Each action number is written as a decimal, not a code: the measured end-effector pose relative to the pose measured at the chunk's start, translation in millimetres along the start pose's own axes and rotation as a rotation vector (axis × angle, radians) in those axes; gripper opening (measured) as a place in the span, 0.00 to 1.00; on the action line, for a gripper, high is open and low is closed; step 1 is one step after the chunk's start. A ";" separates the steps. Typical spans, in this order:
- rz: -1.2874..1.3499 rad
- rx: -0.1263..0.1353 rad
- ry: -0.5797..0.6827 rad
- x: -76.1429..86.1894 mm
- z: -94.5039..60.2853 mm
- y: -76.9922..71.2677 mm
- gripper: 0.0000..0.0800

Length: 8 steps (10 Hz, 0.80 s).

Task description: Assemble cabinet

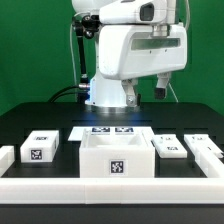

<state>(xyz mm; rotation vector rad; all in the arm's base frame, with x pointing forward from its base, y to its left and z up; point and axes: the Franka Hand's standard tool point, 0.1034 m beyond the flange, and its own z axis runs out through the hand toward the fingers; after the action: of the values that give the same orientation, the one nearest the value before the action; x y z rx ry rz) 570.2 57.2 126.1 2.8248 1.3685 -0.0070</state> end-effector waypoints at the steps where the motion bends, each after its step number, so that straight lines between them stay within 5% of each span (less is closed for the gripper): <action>1: 0.000 0.000 0.000 0.0 0.0 0.0 0.81; 6: -0.064 -0.005 0.002 -0.9 -4.9 -2.8 0.81; 8: -0.094 -0.003 -0.001 -11.9 1.7 -25.9 0.81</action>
Offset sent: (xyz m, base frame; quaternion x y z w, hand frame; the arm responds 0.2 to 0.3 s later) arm 0.0000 0.0000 0.0000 0.0000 0.0000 0.0000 1.0000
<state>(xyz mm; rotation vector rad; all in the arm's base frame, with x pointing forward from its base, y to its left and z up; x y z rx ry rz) 542.4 63.9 124.4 2.7548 1.4979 -0.0068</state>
